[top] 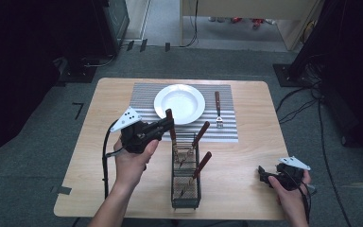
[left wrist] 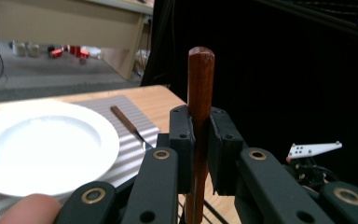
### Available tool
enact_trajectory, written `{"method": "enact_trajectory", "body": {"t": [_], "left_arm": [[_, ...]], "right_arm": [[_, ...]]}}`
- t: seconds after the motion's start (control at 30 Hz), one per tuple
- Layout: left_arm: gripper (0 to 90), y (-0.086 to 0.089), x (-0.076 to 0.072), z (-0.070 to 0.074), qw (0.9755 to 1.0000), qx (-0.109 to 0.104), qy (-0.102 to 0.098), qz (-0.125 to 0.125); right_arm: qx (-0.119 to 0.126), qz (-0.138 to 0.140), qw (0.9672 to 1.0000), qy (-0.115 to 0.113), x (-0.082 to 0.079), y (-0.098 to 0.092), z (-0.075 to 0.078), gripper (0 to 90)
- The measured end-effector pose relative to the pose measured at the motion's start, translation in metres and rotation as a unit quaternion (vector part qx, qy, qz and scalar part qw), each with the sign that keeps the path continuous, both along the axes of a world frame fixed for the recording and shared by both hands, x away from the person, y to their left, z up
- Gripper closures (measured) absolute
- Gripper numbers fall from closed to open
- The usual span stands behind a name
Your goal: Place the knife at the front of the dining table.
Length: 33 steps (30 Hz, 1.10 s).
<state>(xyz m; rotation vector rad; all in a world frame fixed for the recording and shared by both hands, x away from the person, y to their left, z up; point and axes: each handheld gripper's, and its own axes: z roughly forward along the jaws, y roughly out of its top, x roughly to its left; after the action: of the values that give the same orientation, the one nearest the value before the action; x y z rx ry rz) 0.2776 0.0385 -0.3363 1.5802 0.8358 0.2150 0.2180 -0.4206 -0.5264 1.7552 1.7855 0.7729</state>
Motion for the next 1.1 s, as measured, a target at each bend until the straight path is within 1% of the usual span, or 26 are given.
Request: {"method": "enact_trajectory", "body": {"t": [0.2,0.27,0.33,0.37,0.4,0.43,0.5,0.6,0.67,0.7,0.77,0.8,0.87,1.0,1.1], "left_arm": [[82.5,0.011,-0.004,0.019,0.9995,-0.016,-0.026,0.007],[82.5,0.015,-0.005,0.024,0.9993,-0.024,-0.029,0.008],[82.5,0.02,-0.006,0.03,0.9988,-0.031,-0.036,0.013],[82.5,0.022,-0.007,0.033,0.9985,-0.035,-0.04,0.016],[82.5,0.028,-0.007,0.038,0.9979,-0.043,-0.044,0.022],[82.5,0.028,-0.007,0.038,0.9979,-0.043,-0.044,0.022],[82.5,0.035,-0.008,0.044,0.9967,-0.055,-0.053,0.029],[82.5,0.043,-0.008,0.05,0.9954,-0.062,-0.061,0.04],[82.5,0.049,-0.007,0.052,0.9949,-0.062,-0.064,0.048],[82.5,0.053,-0.006,0.053,0.9943,-0.065,-0.065,0.054],[82.5,0.058,-0.004,0.053,0.9937,-0.064,-0.067,0.063],[82.5,0.064,-0.001,0.051,0.9933,-0.062,-0.065,0.072],[82.5,0.066,0.001,0.049,0.9931,-0.061,-0.065,0.077],[82.5,0.076,0.012,0.039,0.9924,-0.054,-0.052,0.097],[82.5,0.081,0.02,0.029,0.9921,-0.044,-0.042,0.11]], "right_arm": [[-0.001,0.001,1.0,0.0,0.0,0.0,0.0,0.0],[-0.001,0.001,1.0,0.0,0.0,0.0,0.0,0.0],[-0.001,0.0,1.0,0.0,0.0,0.0,0.0,0.0],[-0.001,0.001,1.0,-0.001,0.0,0.0,0.0,0.0],[-0.001,0.001,1.0,-0.001,0.0,0.0,0.0,0.0],[-0.001,0.001,1.0,-0.001,0.0,0.0,0.0,0.0],[-0.001,0.001,1.0,-0.001,0.0,0.0,0.0,0.0],[-0.001,0.001,1.0,-0.001,0.0,0.0,0.0,0.0],[-0.001,0.001,1.0,-0.001,0.0,0.0,0.0,0.0],[-0.001,0.001,1.0,-0.001,0.0,0.0,0.0,0.0],[-0.001,0.0,1.0,0.0,0.0,0.0,0.0,0.0],[-0.001,0.0,1.0,0.0,0.0,0.0,0.0,0.0],[-0.001,0.0,1.0,0.0,0.0,0.0,0.0,0.0],[0.0,0.001,1.0,0.0,0.0,0.0,0.0,0.0],[-0.001,0.0,1.0,0.0,0.0,0.0,0.0,0.0]]}}
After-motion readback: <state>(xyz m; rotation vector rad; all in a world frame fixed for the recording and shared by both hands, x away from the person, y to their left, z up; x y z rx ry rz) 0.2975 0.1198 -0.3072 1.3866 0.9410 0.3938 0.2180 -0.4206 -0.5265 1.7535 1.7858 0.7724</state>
